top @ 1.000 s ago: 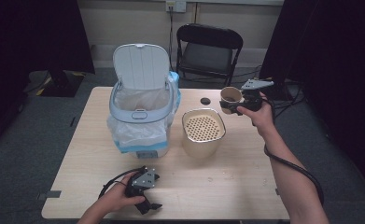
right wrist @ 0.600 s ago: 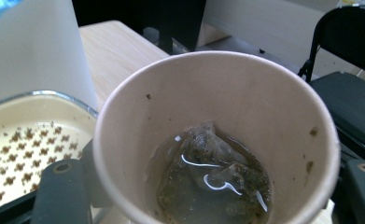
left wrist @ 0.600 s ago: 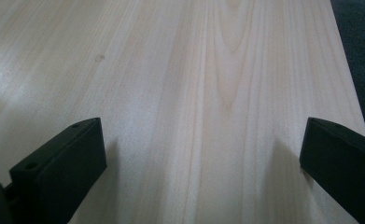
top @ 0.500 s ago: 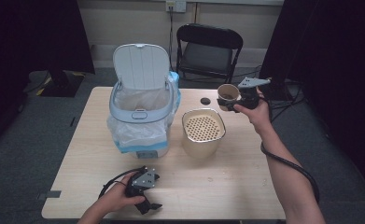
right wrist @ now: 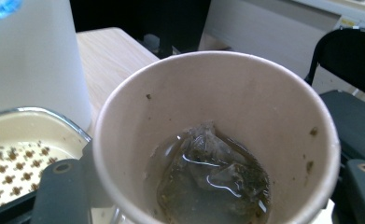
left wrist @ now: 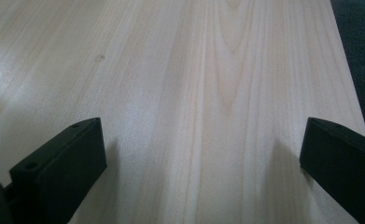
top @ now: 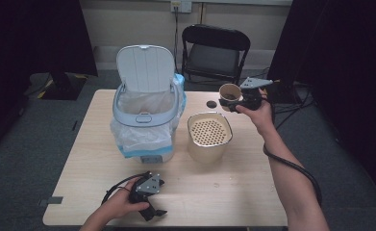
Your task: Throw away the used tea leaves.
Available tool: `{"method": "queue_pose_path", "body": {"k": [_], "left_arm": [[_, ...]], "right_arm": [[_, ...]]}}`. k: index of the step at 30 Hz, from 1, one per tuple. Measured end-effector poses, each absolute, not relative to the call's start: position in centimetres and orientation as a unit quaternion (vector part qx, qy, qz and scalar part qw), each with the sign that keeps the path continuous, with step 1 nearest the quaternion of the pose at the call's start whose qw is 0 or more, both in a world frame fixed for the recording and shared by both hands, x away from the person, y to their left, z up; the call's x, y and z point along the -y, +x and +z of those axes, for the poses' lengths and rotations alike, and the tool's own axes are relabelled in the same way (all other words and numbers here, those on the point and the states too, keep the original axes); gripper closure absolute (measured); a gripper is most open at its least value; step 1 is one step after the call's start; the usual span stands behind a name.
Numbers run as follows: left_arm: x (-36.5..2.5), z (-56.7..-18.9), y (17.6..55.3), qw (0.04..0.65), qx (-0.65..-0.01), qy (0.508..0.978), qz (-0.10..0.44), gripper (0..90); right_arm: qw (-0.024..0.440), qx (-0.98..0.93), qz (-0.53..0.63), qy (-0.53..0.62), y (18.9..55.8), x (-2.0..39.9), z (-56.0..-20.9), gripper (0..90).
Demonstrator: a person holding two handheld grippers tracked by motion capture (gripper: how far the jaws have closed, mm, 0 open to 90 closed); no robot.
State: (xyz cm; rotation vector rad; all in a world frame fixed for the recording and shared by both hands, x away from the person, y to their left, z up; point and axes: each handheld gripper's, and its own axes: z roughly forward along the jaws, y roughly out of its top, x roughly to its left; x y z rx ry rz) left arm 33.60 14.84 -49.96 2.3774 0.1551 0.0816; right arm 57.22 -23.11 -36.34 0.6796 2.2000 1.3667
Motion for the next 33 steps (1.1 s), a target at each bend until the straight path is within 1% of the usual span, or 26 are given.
{"method": "queue_pose_path", "body": {"k": [8, 16, 17, 18, 24, 26, 28, 30, 33], "left_arm": [[-14.8, -50.0, 33.6, 0.376, -0.062, 0.924, 0.029, 0.0], [-14.8, -50.0, 33.6, 0.371, -0.060, 0.926, 0.031, 0.0], [-14.8, -50.0, 33.5, 0.376, -0.068, 0.924, 0.029, 0.0], [-14.9, -50.0, 33.6, 0.370, -0.059, 0.927, 0.032, 0.0], [-14.8, -50.1, 33.6, 0.376, -0.060, 0.924, 0.029, 0.0], [-14.8, -50.1, 33.6, 0.377, -0.061, 0.924, 0.029, 0.0], [-14.8, -50.1, 33.6, 0.376, -0.061, 0.924, 0.029, 0.0], [-14.8, -50.1, 33.6, 0.377, -0.060, 0.924, 0.029, 0.0], [-14.8, -50.1, 33.6, 0.376, -0.060, 0.924, 0.029, 0.0]], "right_arm": [[0.252, -0.808, 0.487, 0.215, 56.7, 22.4, -35.7, 26.8], [0.299, -0.811, 0.478, 0.159, 55.5, 21.4, -35.0, 27.0], [0.307, -0.810, 0.476, 0.152, 55.3, 21.3, -34.9, 27.0], [0.310, -0.810, 0.475, 0.147, 55.1, 21.2, -34.8, 27.0], [0.348, -0.827, 0.431, 0.092, 53.9, 20.2, -34.5, 27.3], [0.352, -0.829, 0.426, 0.084, 53.7, 20.0, -34.4, 27.4], [0.372, -0.832, 0.408, 0.060, 53.1, 19.5, -34.2, 27.4], [0.377, -0.833, 0.401, 0.053, 52.8, 19.3, -34.2, 27.4], [0.398, -0.838, 0.373, 0.031, 52.3, 18.9, -34.3, 27.6]]}}
